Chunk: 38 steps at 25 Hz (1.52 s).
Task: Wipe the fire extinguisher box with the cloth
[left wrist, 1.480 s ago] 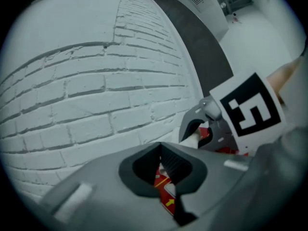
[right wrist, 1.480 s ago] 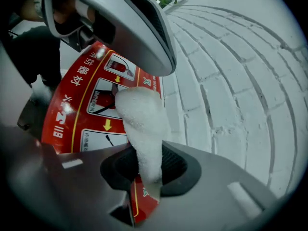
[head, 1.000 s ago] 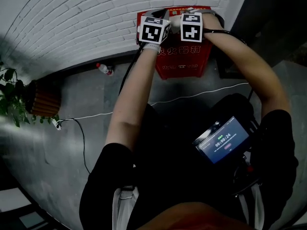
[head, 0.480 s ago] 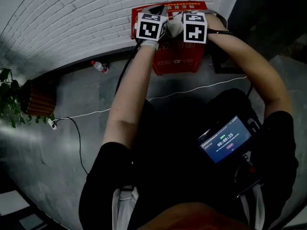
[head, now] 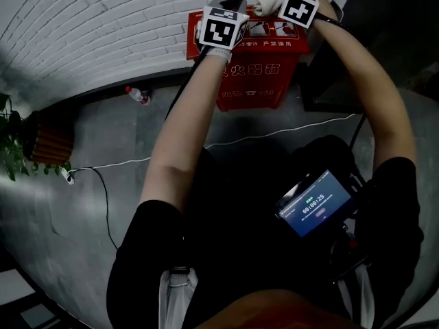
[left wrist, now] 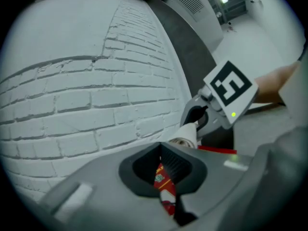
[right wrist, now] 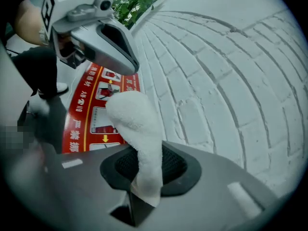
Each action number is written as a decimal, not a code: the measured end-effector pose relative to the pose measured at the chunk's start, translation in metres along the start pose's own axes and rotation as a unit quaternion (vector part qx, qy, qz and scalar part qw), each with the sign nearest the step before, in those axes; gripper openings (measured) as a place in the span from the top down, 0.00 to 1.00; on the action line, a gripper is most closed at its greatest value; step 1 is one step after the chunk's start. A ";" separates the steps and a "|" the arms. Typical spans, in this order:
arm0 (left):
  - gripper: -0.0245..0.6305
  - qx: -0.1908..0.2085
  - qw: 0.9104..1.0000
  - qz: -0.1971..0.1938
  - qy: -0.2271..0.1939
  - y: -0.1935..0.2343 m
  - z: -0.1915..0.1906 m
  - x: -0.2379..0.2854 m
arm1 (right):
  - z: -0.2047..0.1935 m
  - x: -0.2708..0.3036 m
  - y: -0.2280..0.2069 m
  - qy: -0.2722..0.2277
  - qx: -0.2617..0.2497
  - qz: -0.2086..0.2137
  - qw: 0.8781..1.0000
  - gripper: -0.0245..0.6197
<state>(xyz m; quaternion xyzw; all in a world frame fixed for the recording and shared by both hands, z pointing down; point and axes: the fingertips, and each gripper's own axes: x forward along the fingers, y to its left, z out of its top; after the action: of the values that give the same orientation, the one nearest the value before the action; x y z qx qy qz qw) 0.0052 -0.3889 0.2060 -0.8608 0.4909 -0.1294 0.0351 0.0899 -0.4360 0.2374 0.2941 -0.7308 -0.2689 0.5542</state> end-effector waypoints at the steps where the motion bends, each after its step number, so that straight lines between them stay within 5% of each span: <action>1: 0.96 0.003 1.000 -0.003 -0.002 -0.004 0.006 0.003 | -0.003 0.002 -0.007 0.002 0.002 -0.006 1.000 0.82; 6: 0.96 0.011 1.000 -0.018 0.000 -0.020 0.015 0.016 | -0.017 0.025 -0.022 0.008 0.027 -0.027 0.999 0.82; 17: 0.96 0.018 0.999 -0.030 0.018 -0.037 -0.014 0.012 | -0.033 0.028 0.053 0.029 -0.036 0.039 0.998 0.82; 38: 0.96 0.018 0.999 -0.011 0.031 -0.014 -0.048 -0.008 | -0.011 0.003 0.144 0.000 -0.057 0.139 0.989 0.82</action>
<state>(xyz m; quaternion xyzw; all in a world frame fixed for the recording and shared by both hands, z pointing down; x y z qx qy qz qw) 0.0008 -0.3715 0.2539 -0.8611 0.4796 -0.1656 0.0337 0.0805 -0.3406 0.3455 0.1578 -0.7482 -0.2307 0.6018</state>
